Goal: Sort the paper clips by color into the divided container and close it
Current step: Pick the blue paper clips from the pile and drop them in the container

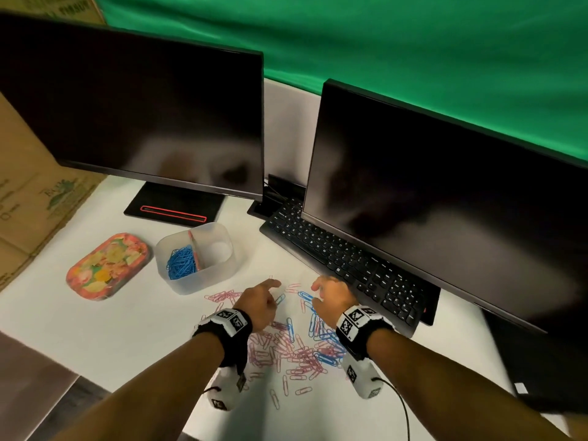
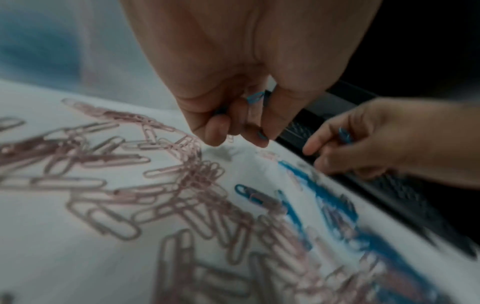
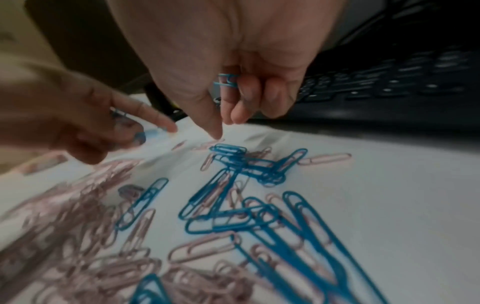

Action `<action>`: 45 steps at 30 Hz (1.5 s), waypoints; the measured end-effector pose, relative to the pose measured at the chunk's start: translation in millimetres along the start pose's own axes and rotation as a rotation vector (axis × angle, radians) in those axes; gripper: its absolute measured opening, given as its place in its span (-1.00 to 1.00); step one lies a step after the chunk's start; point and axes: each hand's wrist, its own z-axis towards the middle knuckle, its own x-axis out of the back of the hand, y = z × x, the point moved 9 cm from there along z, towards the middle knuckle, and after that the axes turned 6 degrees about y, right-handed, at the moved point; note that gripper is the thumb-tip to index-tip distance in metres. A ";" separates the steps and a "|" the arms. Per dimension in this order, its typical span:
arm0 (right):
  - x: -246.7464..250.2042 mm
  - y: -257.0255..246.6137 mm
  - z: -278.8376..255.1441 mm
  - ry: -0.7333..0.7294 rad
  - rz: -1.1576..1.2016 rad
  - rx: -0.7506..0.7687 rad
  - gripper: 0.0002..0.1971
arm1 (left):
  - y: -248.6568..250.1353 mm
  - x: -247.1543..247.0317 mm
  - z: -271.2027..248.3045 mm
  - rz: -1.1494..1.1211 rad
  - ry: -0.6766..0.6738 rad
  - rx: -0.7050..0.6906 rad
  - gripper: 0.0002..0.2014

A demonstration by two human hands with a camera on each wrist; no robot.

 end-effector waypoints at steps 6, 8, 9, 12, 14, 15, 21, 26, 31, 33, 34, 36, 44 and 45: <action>-28.3 -24.8 8.4 -0.086 -0.315 0.138 -0.62 | -13.2 2.0 -4.8 -0.778 0.003 0.377 -0.71; -32.7 -24.9 7.6 -0.093 -0.341 0.130 -0.65 | -8.6 -0.2 -8.3 -0.928 -0.031 0.406 -0.74; -32.3 -24.1 7.6 -0.092 -0.346 0.113 -0.66 | -5.2 -2.1 -9.5 -0.993 -0.051 0.415 -0.76; -29.0 -17.9 7.9 -0.095 -0.284 0.034 -0.69 | -3.6 -7.2 -9.0 -0.964 -0.047 0.403 -0.72; -30.3 -15.9 7.9 -0.114 -0.267 0.013 -0.71 | -1.1 -9.5 -8.9 -0.727 -0.044 0.345 -0.67; -30.3 -14.6 7.1 -0.117 -0.260 -0.003 -0.71 | 1.0 -9.8 -9.9 -0.554 -0.042 0.311 -0.73; -22.5 -5.0 2.7 -0.059 -0.132 -0.064 -0.78 | 5.4 -22.0 -10.5 0.250 0.007 0.121 -0.84; 1.5 3.2 -2.0 0.070 0.120 -0.043 -0.86 | 7.3 -33.0 -6.3 0.380 -0.006 0.124 -0.77; 18.8 18.7 -1.6 0.107 0.445 -0.132 -0.86 | 5.7 -34.2 -5.9 0.327 -0.040 0.134 -0.80; 22.3 21.8 -2.4 0.056 0.622 -0.188 -0.91 | 10.4 -30.1 -6.4 0.257 -0.008 0.091 -0.85; 24.1 21.1 -4.4 0.023 0.710 -0.211 -0.97 | 14.1 -26.6 -7.0 0.201 0.016 0.069 -0.90; 27.0 17.9 -9.0 -0.024 0.874 -0.259 -0.94 | 19.9 -16.7 -7.4 0.068 0.073 0.044 -0.87; 35.2 -30.4 -17.0 -0.145 1.221 -0.288 -0.86 | 18.7 19.9 -11.8 -0.635 0.115 0.180 -0.85; 35.2 -41.5 -16.2 -0.171 1.236 -0.287 -0.88 | 18.1 27.5 -14.9 -0.744 0.129 0.211 -0.82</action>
